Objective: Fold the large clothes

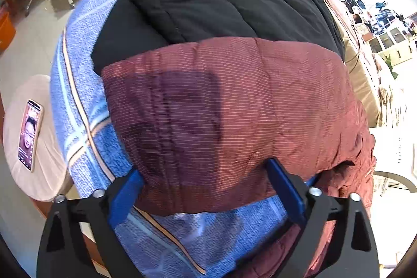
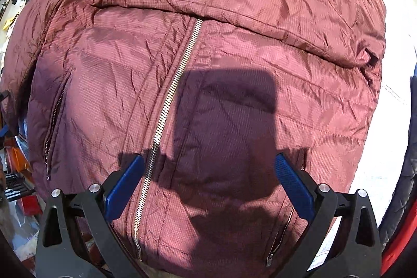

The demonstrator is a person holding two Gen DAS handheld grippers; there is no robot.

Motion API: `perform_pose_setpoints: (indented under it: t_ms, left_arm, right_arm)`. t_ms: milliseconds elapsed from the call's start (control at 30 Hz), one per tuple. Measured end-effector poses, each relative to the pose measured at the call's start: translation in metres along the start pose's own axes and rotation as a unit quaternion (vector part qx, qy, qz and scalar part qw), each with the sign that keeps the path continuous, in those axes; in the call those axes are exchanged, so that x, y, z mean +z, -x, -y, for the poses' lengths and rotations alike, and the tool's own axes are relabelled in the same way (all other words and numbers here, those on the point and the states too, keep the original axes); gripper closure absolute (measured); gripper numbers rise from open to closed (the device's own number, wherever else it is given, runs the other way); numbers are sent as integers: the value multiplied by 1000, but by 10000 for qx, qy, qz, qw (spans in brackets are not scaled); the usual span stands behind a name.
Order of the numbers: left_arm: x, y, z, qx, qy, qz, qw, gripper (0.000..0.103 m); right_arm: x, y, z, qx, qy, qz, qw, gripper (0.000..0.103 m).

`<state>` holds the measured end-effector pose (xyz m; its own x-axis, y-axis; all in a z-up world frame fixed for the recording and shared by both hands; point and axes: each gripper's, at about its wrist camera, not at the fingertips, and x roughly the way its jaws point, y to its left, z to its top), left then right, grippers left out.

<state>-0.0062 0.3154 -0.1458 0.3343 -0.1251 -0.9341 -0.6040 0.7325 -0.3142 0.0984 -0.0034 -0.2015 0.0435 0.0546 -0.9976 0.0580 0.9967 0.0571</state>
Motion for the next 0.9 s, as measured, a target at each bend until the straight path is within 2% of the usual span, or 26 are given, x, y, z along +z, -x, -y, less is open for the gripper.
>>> perform_pose_setpoints:
  t_ms: [133, 300, 367, 433, 567, 633, 733, 800, 900]
  left_arm:
    - [4, -1, 2, 10, -104, -92, 9999, 42]
    - [2, 17, 8, 158, -326, 7, 9993, 79]
    - [0, 29, 13, 186, -432, 97, 9988, 86]
    - [-1, 42, 23, 158, -584, 210, 9979, 89]
    - [0, 66, 45, 50, -773, 439, 9960, 92]
    - [-1, 78, 61, -97, -883, 556, 9945, 93]
    - [3, 95, 105, -530, -1220, 708, 9886, 94]
    - [5, 108, 147, -816, -1659, 841, 9792, 94]
    - [2, 117, 220, -1282, -2306, 892, 9604, 94]
  right_arm:
    - [8, 4, 9, -6, -61, 4, 10000, 5]
    - [3, 6, -5, 13, -75, 9, 10000, 5]
    - [1, 6, 5, 28, -77, -7, 10000, 5]
    - [2, 5, 4, 52, -100, -15, 9999, 5]
    - [16, -2, 30, 130, -140, 11, 9998, 5]
    - [19, 0, 37, 167, -153, 37, 9997, 5]
    - [27, 12, 48, 206, -207, 106, 9995, 5]
    - [32, 17, 54, 249, -301, 164, 9991, 5]
    - [37, 23, 70, 320, -513, 250, 9979, 5]
